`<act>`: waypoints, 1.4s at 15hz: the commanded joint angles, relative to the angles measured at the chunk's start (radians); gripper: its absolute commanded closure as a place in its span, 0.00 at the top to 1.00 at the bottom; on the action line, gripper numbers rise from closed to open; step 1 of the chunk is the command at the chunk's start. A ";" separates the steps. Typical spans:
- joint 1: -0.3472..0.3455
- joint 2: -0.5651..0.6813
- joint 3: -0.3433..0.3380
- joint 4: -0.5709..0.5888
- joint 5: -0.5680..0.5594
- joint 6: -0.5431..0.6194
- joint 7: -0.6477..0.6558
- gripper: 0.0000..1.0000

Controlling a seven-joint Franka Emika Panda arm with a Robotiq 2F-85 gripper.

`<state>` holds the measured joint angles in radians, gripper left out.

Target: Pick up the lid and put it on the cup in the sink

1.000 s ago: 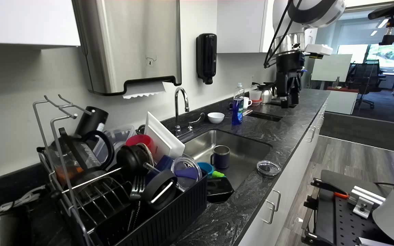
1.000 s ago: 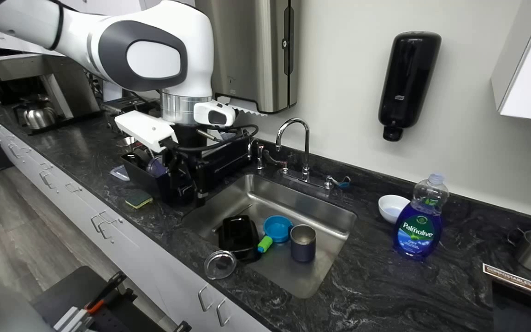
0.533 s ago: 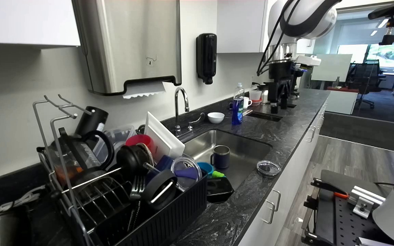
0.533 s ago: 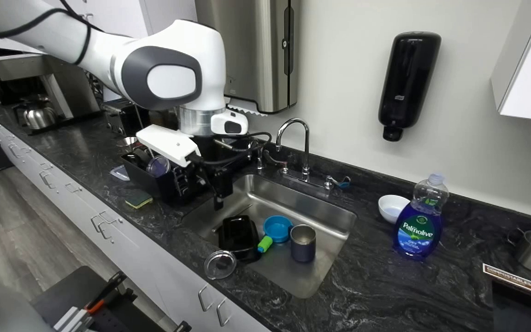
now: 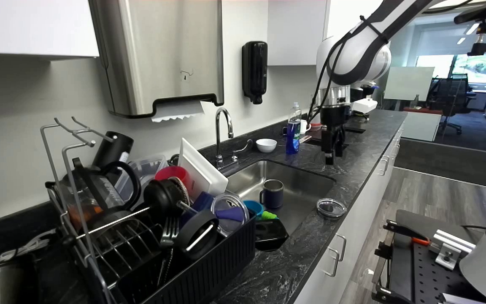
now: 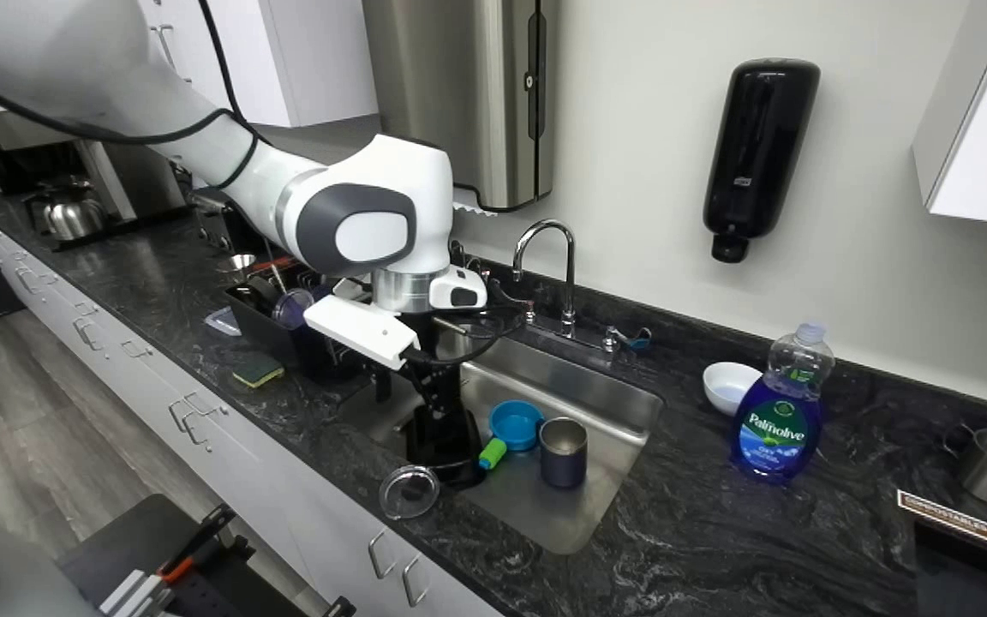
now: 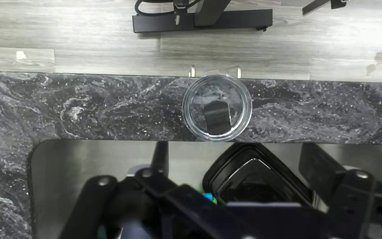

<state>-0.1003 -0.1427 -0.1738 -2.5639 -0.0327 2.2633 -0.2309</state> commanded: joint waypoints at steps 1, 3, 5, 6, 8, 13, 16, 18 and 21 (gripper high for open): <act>-0.005 0.074 -0.008 0.032 0.057 0.002 -0.110 1.00; -0.011 0.110 -0.011 0.046 0.090 -0.009 -0.175 1.00; -0.018 0.144 -0.011 0.064 0.117 -0.025 -0.234 1.00; -0.021 0.159 -0.009 0.072 0.123 -0.027 -0.250 1.00; -0.028 0.189 -0.006 0.087 0.132 -0.036 -0.278 1.00; -0.045 0.279 0.004 0.129 0.118 -0.039 -0.289 1.00; -0.055 0.333 0.011 0.156 0.113 -0.042 -0.286 1.00; -0.059 0.359 0.014 0.179 0.107 -0.077 -0.255 1.00; -0.061 0.350 0.018 0.158 0.102 -0.041 -0.254 1.00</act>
<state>-0.1313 0.2081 -0.1848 -2.4064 0.0773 2.2231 -0.4909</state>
